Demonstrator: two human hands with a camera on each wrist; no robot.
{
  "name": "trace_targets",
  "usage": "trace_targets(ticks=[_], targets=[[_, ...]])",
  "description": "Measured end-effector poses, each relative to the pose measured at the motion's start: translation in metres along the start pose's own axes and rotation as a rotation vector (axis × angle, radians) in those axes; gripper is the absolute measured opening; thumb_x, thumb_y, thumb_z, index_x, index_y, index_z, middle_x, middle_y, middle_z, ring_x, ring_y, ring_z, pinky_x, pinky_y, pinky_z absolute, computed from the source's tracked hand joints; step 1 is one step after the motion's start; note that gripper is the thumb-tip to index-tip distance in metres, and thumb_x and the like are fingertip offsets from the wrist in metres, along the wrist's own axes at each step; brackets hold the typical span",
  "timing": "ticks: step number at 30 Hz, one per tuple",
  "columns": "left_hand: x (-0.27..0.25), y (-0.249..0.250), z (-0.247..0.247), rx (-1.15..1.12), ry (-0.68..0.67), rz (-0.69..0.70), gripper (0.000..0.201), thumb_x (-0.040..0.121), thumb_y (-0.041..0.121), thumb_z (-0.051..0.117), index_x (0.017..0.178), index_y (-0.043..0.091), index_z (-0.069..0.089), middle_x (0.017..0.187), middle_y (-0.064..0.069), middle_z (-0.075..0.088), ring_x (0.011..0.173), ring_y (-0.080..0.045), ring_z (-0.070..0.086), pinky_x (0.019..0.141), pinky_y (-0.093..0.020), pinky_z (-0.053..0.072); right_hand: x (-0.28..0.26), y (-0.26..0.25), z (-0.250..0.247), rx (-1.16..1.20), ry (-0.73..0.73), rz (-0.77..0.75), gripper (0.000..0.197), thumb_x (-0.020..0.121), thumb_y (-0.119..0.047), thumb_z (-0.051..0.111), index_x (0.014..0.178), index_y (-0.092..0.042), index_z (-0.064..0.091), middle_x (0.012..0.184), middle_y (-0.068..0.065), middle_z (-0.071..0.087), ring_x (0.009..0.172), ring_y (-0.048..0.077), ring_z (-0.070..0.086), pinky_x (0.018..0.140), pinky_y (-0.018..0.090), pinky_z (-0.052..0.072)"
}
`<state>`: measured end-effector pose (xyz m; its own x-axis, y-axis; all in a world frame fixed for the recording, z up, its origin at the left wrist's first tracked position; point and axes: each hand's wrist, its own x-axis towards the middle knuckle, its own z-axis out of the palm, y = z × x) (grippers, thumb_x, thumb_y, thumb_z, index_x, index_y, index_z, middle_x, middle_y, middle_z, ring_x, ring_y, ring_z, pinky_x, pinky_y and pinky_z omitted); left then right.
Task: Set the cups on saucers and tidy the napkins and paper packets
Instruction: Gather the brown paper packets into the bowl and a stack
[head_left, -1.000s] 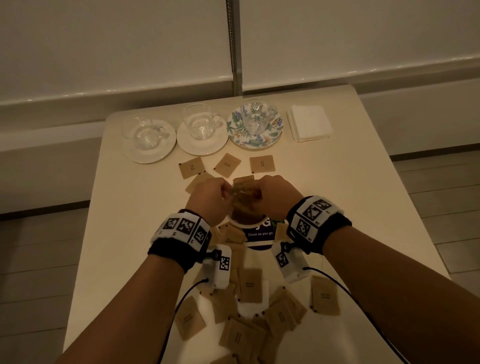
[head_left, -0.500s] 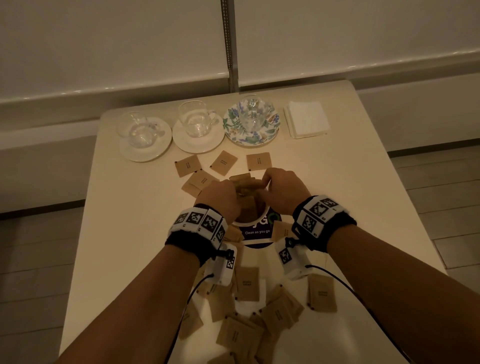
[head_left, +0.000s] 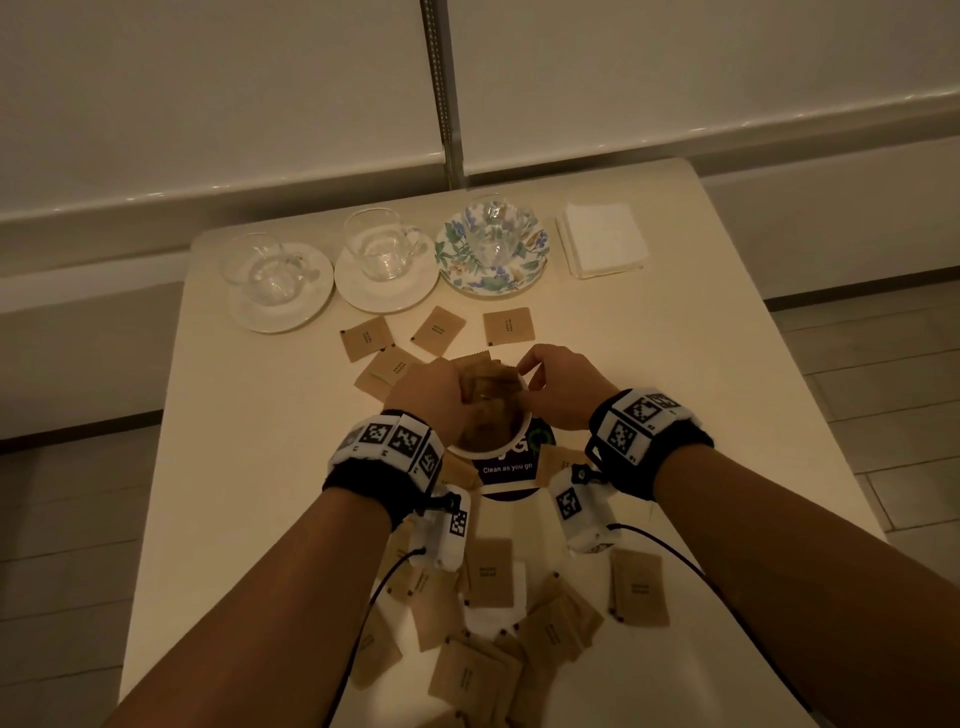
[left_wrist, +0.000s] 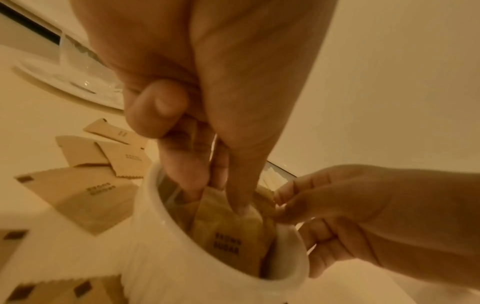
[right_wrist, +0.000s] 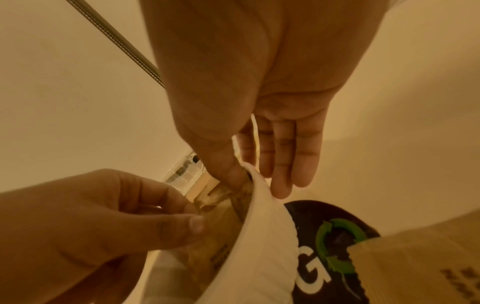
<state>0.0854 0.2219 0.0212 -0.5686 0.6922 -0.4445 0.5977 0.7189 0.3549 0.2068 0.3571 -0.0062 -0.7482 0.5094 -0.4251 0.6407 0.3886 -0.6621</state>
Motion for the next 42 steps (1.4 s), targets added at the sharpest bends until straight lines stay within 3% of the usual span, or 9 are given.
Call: trace_targets(ticks=[4, 9, 12, 18, 22, 26, 31, 37, 42], targets=[[0.003, -0.002, 0.007, -0.104, 0.053, 0.025, 0.018, 0.079, 0.035, 0.074, 0.091, 0.026, 0.066, 0.092, 0.005, 0.067, 0.087, -0.014, 0.063, 0.082, -0.036, 0.056, 0.001, -0.001, 0.001, -0.008, 0.011, 0.006, 0.023, 0.086, -0.033, 0.069, 0.1, -0.022, 0.055, 0.082, -0.006, 0.058, 0.074, 0.01, 0.056, 0.058, 0.02, 0.041], [0.0, -0.006, 0.013, -0.004, 0.099, -0.035, 0.029, 0.073, 0.042, 0.077, 0.083, 0.023, 0.058, 0.079, 0.005, 0.06, 0.07, -0.009, 0.056, 0.057, -0.025, 0.046, -0.003, -0.002, 0.001, -0.06, 0.009, -0.008, 0.026, 0.084, -0.03, 0.071, 0.101, -0.02, 0.054, 0.085, -0.005, 0.056, 0.083, 0.016, 0.057, 0.07, 0.026, 0.045], [0.0, -0.003, 0.015, 0.141, 0.029, -0.007, 0.017, 0.079, 0.028, 0.07, 0.089, 0.017, 0.062, 0.085, 0.0, 0.064, 0.076, -0.018, 0.061, 0.069, -0.034, 0.056, -0.005, -0.005, 0.002, -0.08, 0.032, -0.035, 0.034, 0.081, -0.028, 0.074, 0.106, -0.016, 0.055, 0.096, 0.0, 0.06, 0.091, 0.02, 0.057, 0.077, 0.032, 0.049], [0.002, -0.013, 0.014, 0.082, 0.134, 0.087, 0.023, 0.086, 0.014, 0.056, 0.107, 0.023, 0.054, 0.093, -0.002, 0.064, 0.087, -0.023, 0.058, 0.073, -0.038, 0.053, -0.005, -0.008, 0.007, -0.157, 0.01, -0.075, 0.05, 0.075, -0.025, 0.077, 0.117, -0.014, 0.052, 0.107, 0.004, 0.056, 0.095, 0.02, 0.052, 0.076, 0.029, 0.044], [0.003, -0.02, 0.012, 0.021, 0.145, 0.074, 0.016, 0.086, 0.026, 0.063, 0.101, 0.023, 0.059, 0.094, 0.001, 0.067, 0.088, -0.021, 0.062, 0.077, -0.042, 0.056, -0.001, -0.01, 0.004, 0.056, -0.021, -0.043, 0.056, 0.078, -0.027, 0.075, 0.126, -0.016, 0.048, 0.112, 0.003, 0.053, 0.097, 0.02, 0.055, 0.078, 0.029, 0.047], [0.003, -0.015, 0.014, 0.102, 0.097, 0.048, 0.025, 0.078, 0.051, 0.069, 0.073, 0.032, 0.054, 0.076, 0.006, 0.059, 0.07, -0.013, 0.057, 0.055, -0.027, 0.043, 0.001, -0.01, 0.007, -0.015, 0.008, -0.065, 0.052, 0.081, -0.036, 0.073, 0.122, -0.015, 0.05, 0.113, 0.004, 0.055, 0.1, 0.02, 0.054, 0.082, 0.031, 0.047], [0.004, -0.019, 0.019, 0.222, 0.017, 0.027, 0.013, 0.085, 0.032, 0.062, 0.095, 0.024, 0.062, 0.089, -0.001, 0.061, 0.078, -0.02, 0.058, 0.065, -0.032, 0.05, -0.002, -0.008, 0.012, -0.052, -0.027, -0.068, 0.051, 0.076, -0.035, 0.077, 0.115, -0.015, 0.052, 0.109, 0.004, 0.057, 0.099, 0.022, 0.054, 0.084, 0.036, 0.049], [-0.004, -0.013, 0.019, 0.15, 0.103, 0.042, 0.025, 0.076, 0.055, 0.067, 0.082, 0.032, 0.058, 0.073, 0.01, 0.056, 0.064, -0.007, 0.051, 0.051, -0.023, 0.036, 0.0, -0.006, 0.007, -0.046, -0.038, -0.071, 0.044, 0.079, -0.025, 0.075, 0.117, -0.015, 0.054, 0.109, 0.003, 0.059, 0.096, 0.018, 0.053, 0.082, 0.032, 0.048], [-0.005, -0.012, 0.025, 0.222, 0.12, 0.041, 0.017, 0.084, 0.035, 0.062, 0.099, 0.027, 0.061, 0.077, 0.006, 0.056, 0.068, -0.016, 0.052, 0.057, -0.027, 0.04, 0.0, -0.006, 0.01, -0.095, -0.017, -0.094, 0.039, 0.081, -0.022, 0.072, 0.115, -0.013, 0.055, 0.112, 0.006, 0.059, 0.101, 0.022, 0.054, 0.085, 0.034, 0.047]])
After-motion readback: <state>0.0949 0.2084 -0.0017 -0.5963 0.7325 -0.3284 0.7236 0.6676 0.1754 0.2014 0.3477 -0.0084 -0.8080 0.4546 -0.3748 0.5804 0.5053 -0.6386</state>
